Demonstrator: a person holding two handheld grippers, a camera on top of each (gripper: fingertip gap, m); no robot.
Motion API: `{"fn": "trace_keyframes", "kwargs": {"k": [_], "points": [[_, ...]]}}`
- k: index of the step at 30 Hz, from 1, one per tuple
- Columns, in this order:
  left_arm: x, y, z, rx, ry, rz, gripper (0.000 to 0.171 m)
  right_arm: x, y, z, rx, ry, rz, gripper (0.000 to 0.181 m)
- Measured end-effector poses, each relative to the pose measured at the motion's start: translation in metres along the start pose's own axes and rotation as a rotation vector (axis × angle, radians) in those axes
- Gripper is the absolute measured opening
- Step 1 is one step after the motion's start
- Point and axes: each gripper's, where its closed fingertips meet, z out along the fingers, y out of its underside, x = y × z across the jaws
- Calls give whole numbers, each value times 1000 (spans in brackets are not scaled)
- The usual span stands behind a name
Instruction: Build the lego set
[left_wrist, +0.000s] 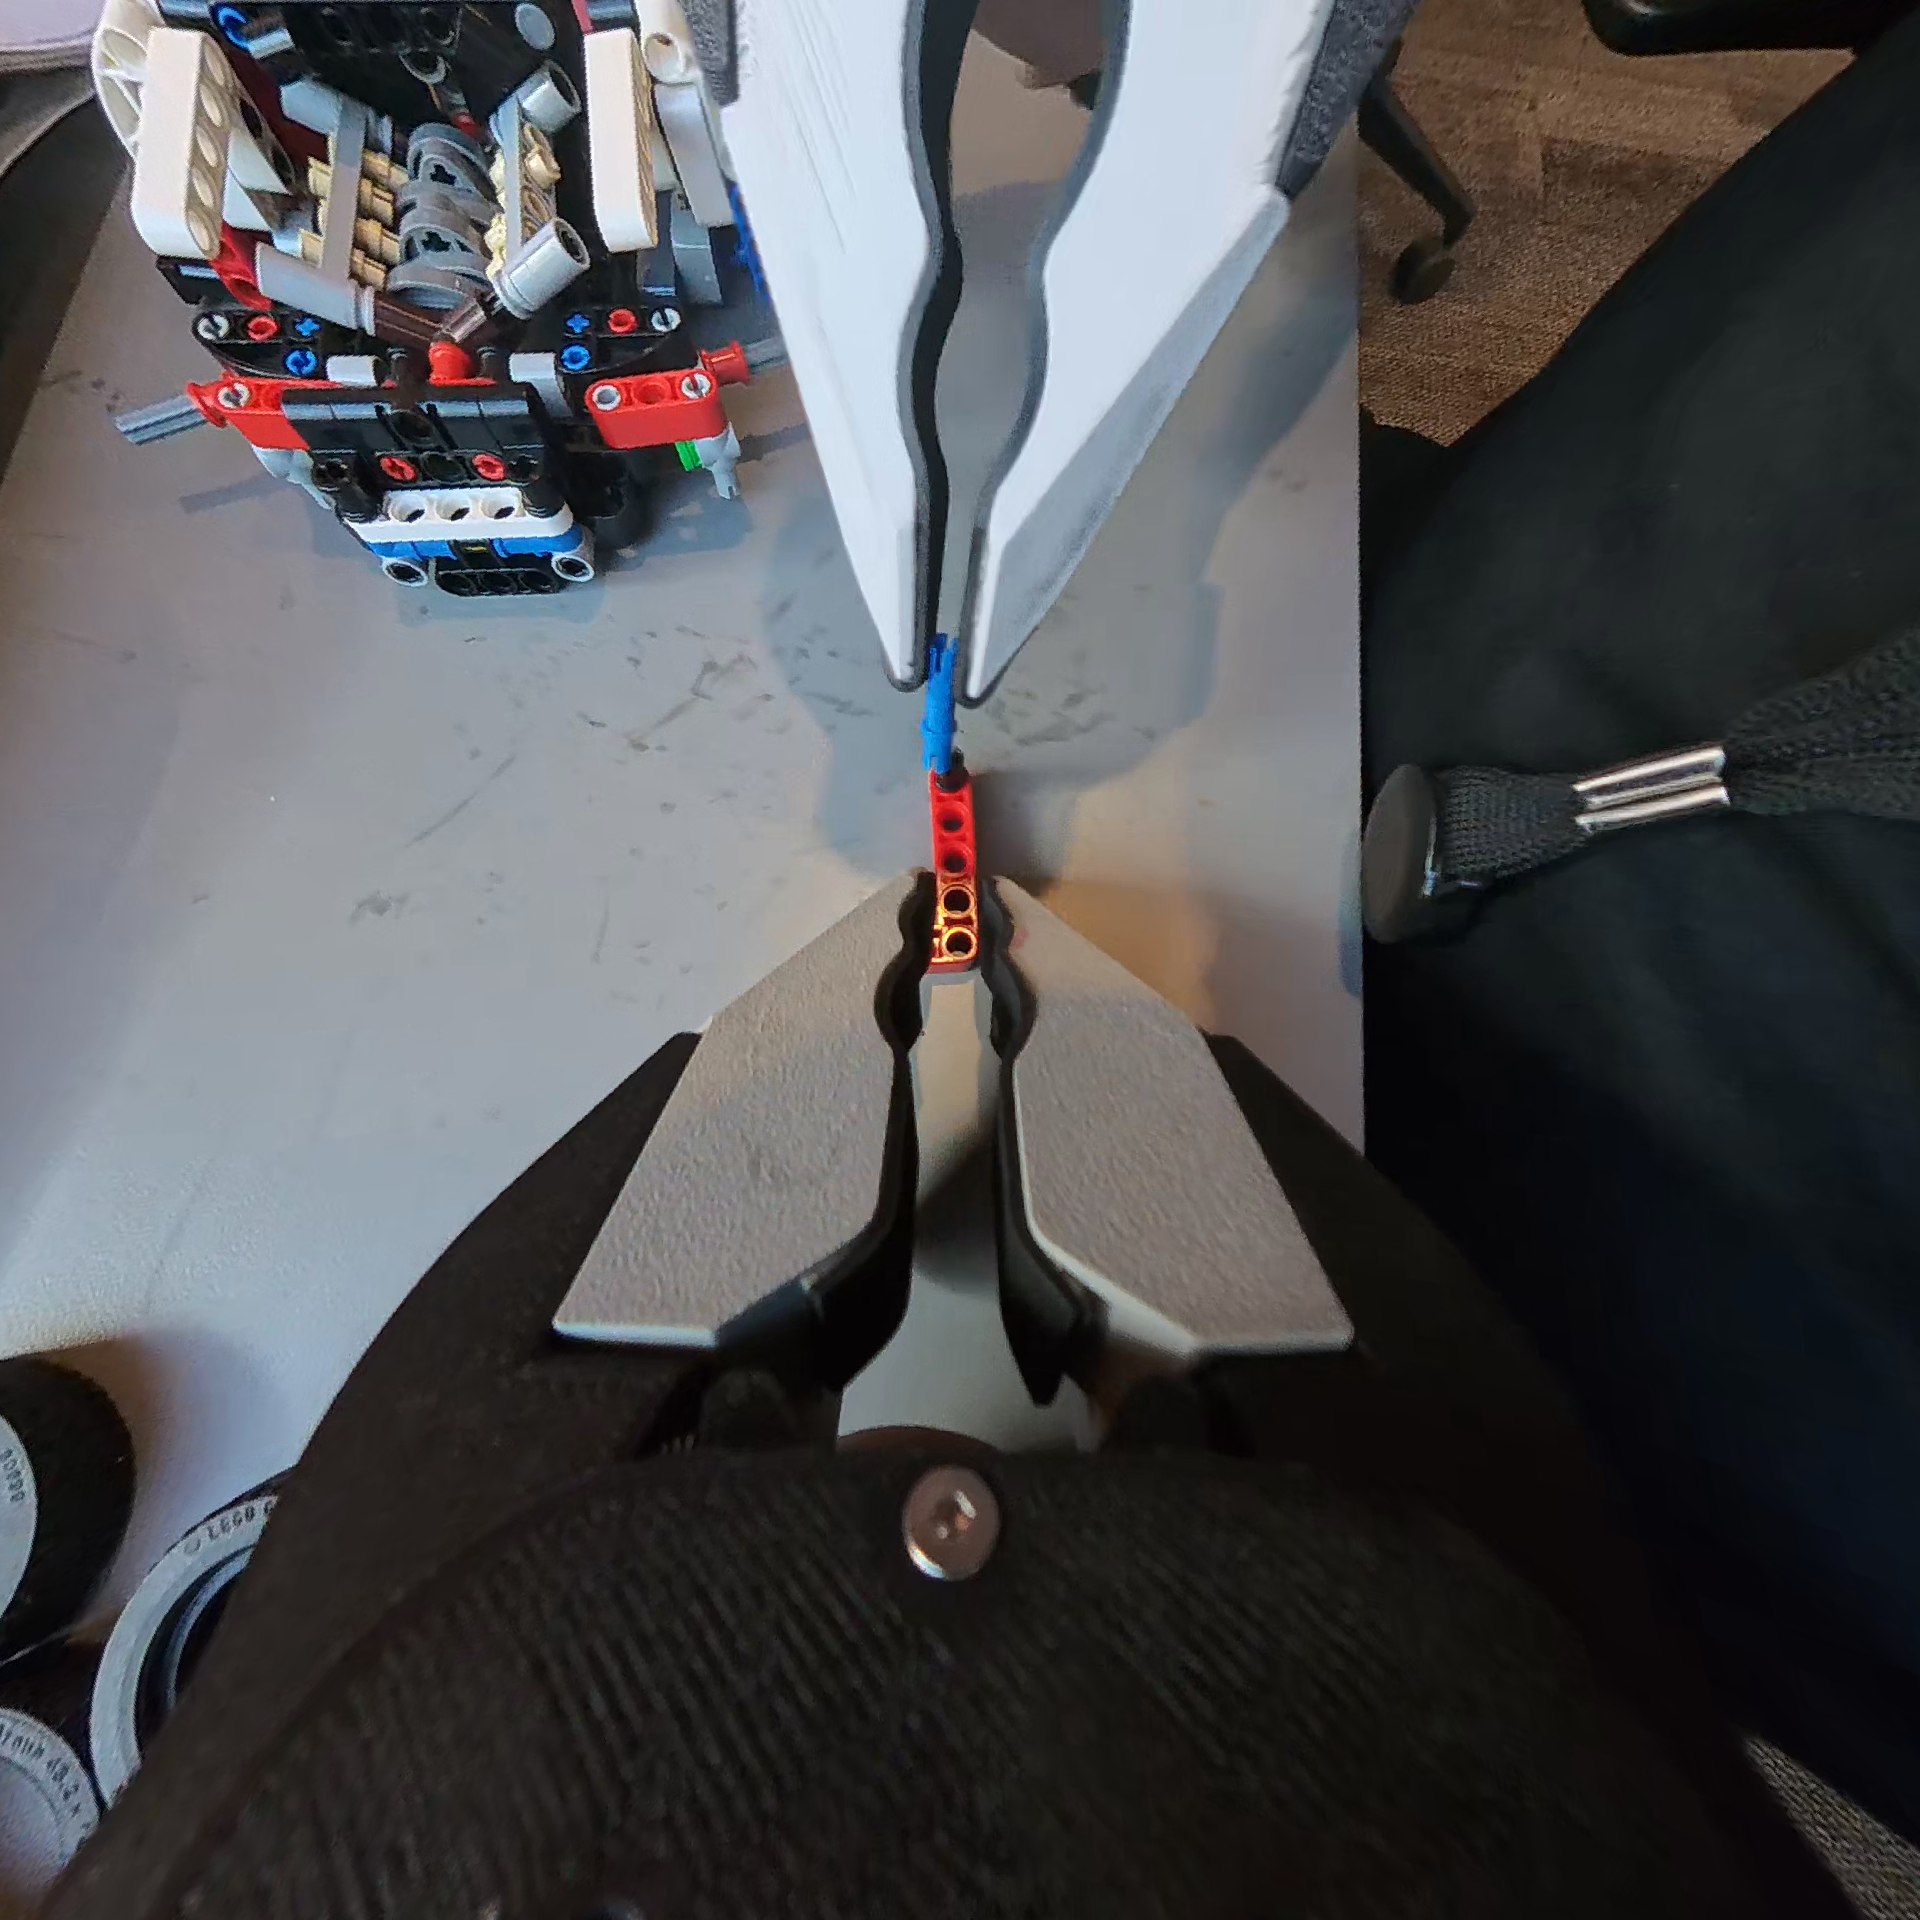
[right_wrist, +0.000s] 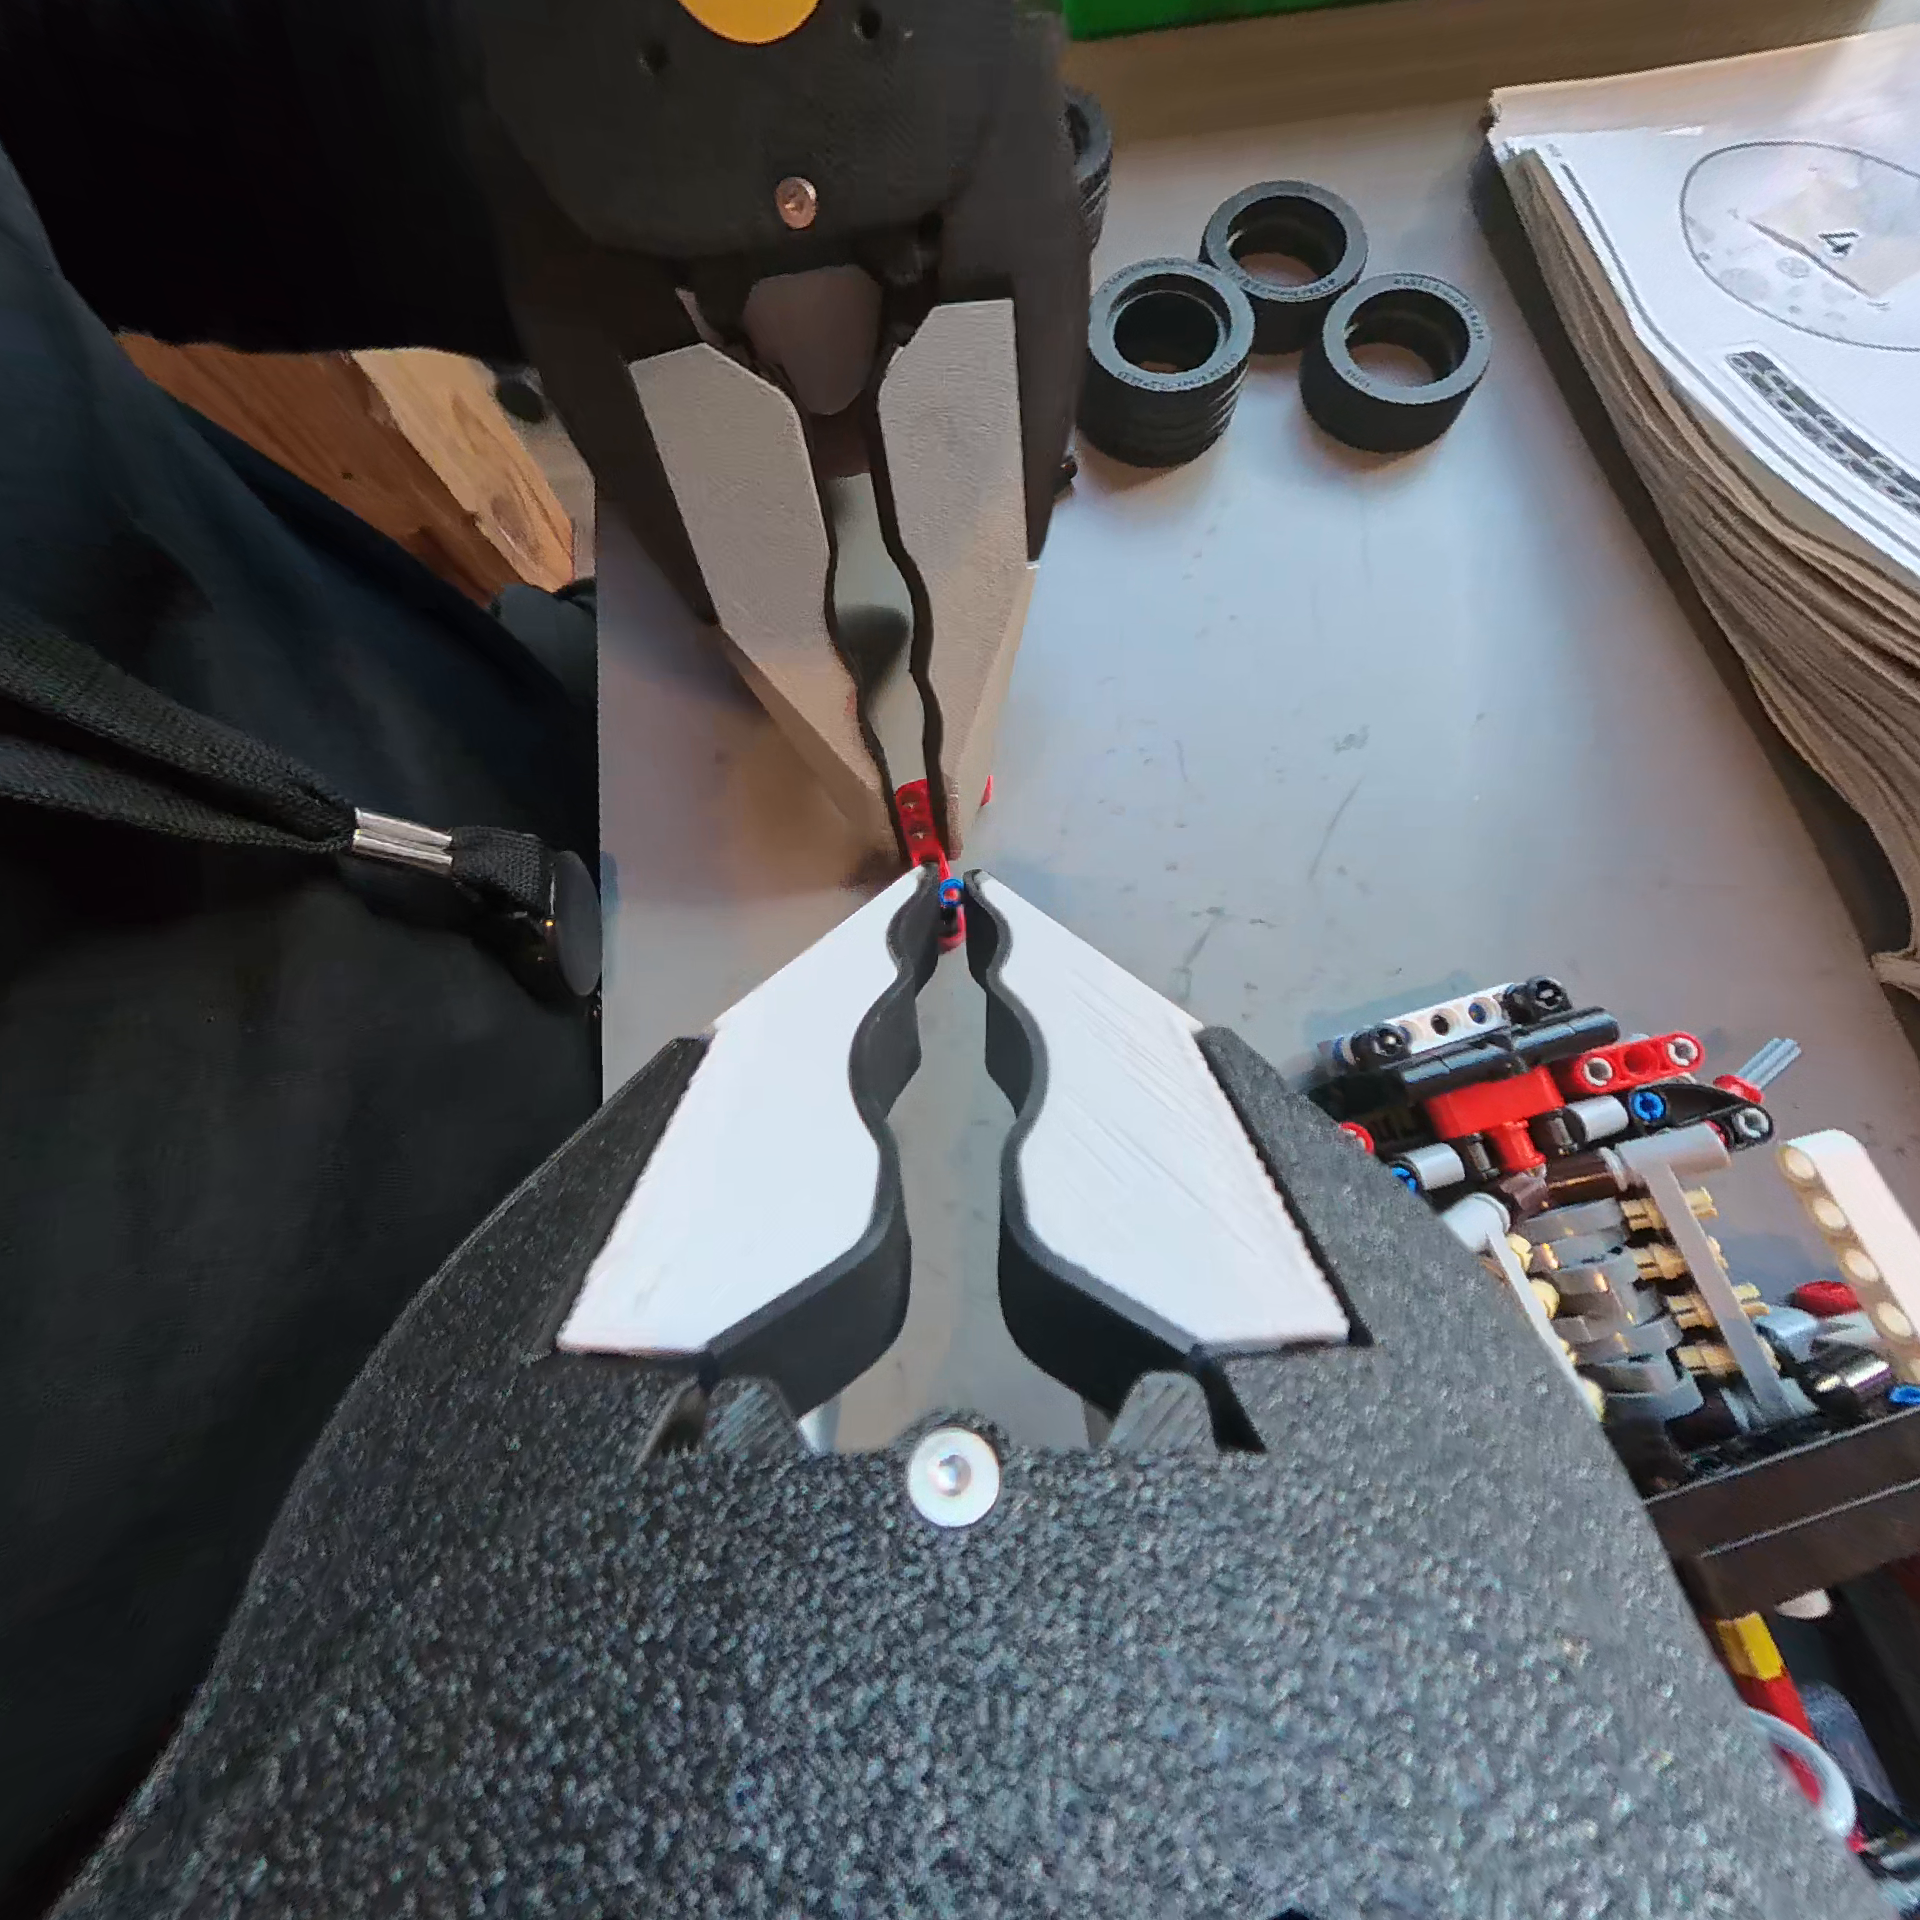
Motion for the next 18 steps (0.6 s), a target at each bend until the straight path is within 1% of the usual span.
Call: {"fn": "trace_keyframes", "kwargs": {"k": [12, 17, 18], "points": [[0, 0, 0, 1, 21, -23, 6, -4, 4, 14, -147, 0, -129, 4], [0, 0, 0, 1, 21, -22, 6, -4, 4, 13, -191, 3, -156, 4], [0, 0, 0, 1, 21, -22, 6, 0, 3, 10, -190, 25, -168, 4]]}}
